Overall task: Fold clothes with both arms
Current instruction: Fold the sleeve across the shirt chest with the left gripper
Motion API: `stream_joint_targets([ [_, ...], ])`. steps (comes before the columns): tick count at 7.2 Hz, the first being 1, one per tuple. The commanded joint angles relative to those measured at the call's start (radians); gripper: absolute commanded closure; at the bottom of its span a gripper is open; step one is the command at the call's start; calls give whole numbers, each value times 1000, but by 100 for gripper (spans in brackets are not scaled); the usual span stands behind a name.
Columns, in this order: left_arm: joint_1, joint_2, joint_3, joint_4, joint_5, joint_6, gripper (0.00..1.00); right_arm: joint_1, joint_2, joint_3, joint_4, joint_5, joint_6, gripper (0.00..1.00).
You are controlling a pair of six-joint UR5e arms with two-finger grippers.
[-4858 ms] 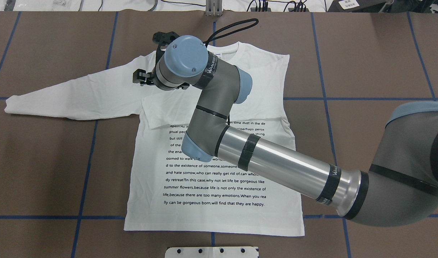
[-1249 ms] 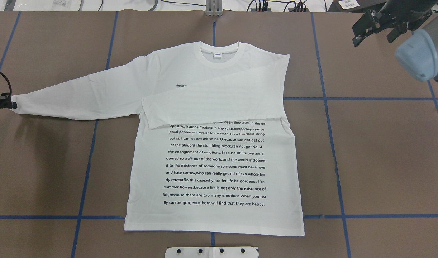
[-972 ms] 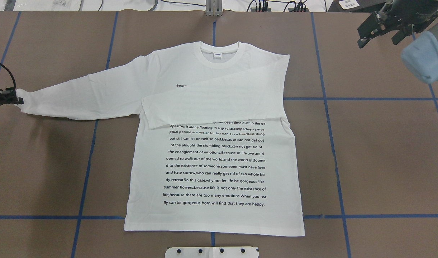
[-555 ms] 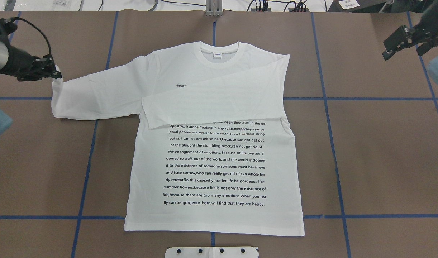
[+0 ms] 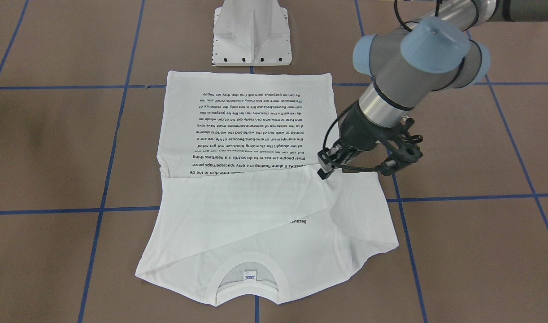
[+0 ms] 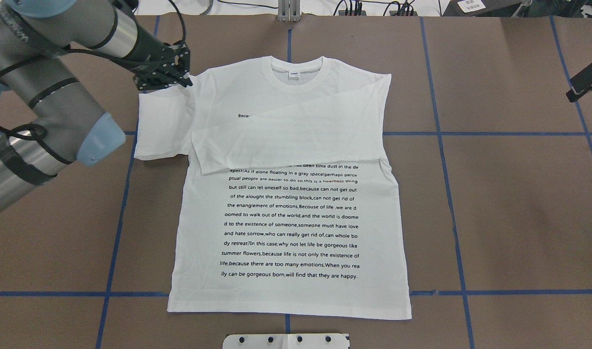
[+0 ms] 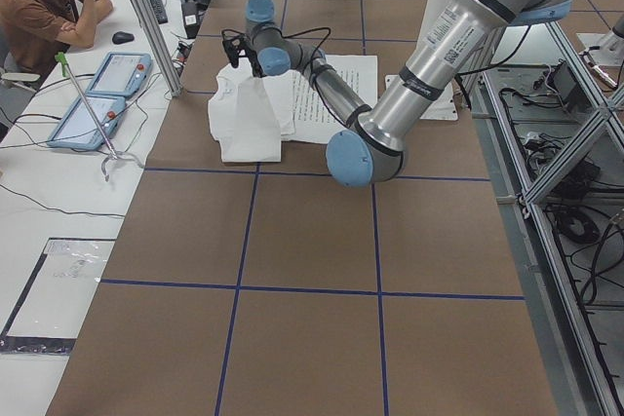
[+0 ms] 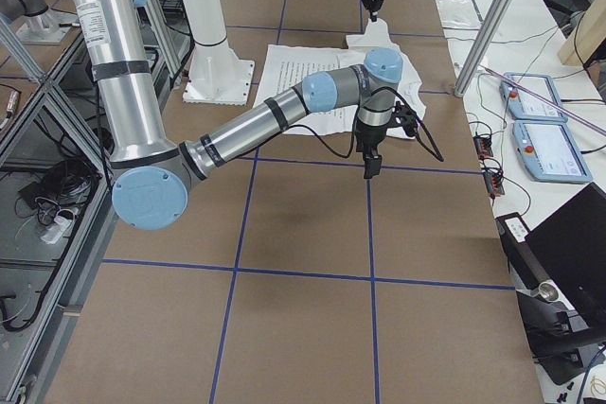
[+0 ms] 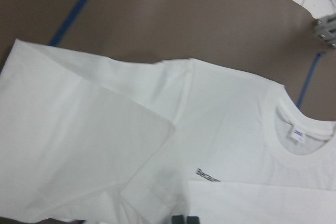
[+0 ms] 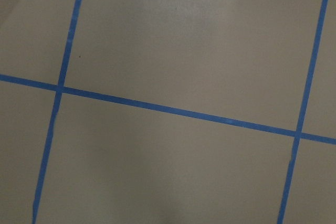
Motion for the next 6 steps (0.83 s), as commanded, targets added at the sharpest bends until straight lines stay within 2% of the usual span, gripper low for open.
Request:
stream_joint_targets([
  [1, 53, -201, 79, 4, -7, -154, 100, 2, -6, -6, 0, -2, -7, 0],
  [3, 121, -264, 90, 3, 5, -202, 100, 2, -10, -6, 0, -2, -4, 0],
  [5, 173, -272, 132, -11, 77, -201, 100, 2, -10, -6, 0, -2, 2, 0],
  [6, 176, -270, 160, -13, 79, -193, 100, 2, -9, -6, 0, -2, 5, 0],
])
